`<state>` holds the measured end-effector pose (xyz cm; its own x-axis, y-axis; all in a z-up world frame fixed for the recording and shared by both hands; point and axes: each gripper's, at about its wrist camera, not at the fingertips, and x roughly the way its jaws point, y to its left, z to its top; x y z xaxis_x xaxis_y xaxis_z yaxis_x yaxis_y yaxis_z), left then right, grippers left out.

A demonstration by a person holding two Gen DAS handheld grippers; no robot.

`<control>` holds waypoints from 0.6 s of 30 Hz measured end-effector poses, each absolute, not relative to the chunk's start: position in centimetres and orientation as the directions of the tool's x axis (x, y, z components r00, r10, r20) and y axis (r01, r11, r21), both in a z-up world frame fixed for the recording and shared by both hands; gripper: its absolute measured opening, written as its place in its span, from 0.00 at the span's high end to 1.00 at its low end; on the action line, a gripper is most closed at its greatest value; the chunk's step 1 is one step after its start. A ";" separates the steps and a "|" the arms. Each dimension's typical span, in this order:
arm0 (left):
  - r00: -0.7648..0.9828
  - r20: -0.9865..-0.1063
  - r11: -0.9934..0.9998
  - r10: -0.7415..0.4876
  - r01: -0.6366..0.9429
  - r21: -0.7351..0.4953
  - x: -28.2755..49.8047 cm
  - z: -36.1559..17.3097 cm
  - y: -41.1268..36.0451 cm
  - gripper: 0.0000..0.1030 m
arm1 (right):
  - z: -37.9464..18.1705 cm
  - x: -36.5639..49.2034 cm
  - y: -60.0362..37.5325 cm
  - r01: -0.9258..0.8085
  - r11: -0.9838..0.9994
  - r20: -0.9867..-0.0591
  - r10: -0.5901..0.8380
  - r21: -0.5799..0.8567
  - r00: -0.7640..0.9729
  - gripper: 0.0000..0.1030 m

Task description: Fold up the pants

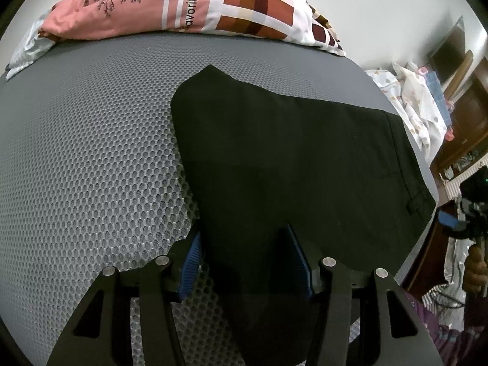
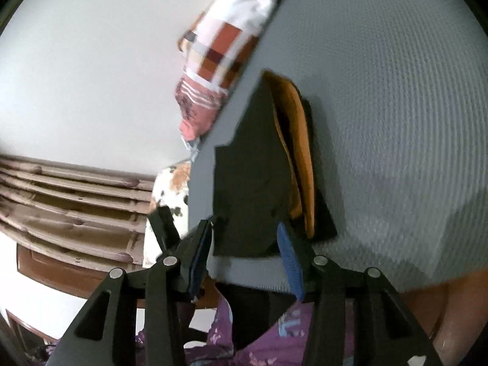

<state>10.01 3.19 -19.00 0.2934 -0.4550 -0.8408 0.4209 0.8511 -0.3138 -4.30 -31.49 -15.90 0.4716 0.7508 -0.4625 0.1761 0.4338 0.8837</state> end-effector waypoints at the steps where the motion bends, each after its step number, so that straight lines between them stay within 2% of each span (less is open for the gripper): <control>1: 0.293 -0.841 0.851 -0.455 0.421 -0.314 10.0 -19.0 3.2 0.48 | -16.3 -4.2 -31.3 0.189 0.431 -0.467 0.748 0.882 0.471 0.58; 8: 0.289 -0.840 0.851 -0.459 0.413 -0.323 10.0 -18.9 3.3 0.47 | -16.9 -3.3 -32.2 0.238 0.398 -0.463 0.731 0.886 0.501 0.58; 15: 0.293 -0.842 0.854 -0.452 0.413 -0.315 10.0 -18.9 3.1 0.47 | -17.3 -1.5 -31.1 0.246 0.445 -0.508 0.729 0.861 0.459 0.58; 17: 0.295 -0.842 0.854 -0.452 0.413 -0.315 10.0 -18.9 3.0 0.47 | -17.4 -1.0 -30.7 0.243 0.472 -0.529 0.717 0.847 0.453 0.67; 18: 0.295 -0.842 0.854 -0.452 0.415 -0.313 10.0 -19.0 3.0 0.47 | -17.2 -0.7 -30.2 0.221 0.507 -0.548 0.707 0.833 0.446 0.86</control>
<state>10.00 3.00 -18.96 0.2953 -0.4521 -0.8417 0.4148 0.8543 -0.3133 -0.73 -30.21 -17.17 0.4461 0.7074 -0.5483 0.2207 0.5067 0.8334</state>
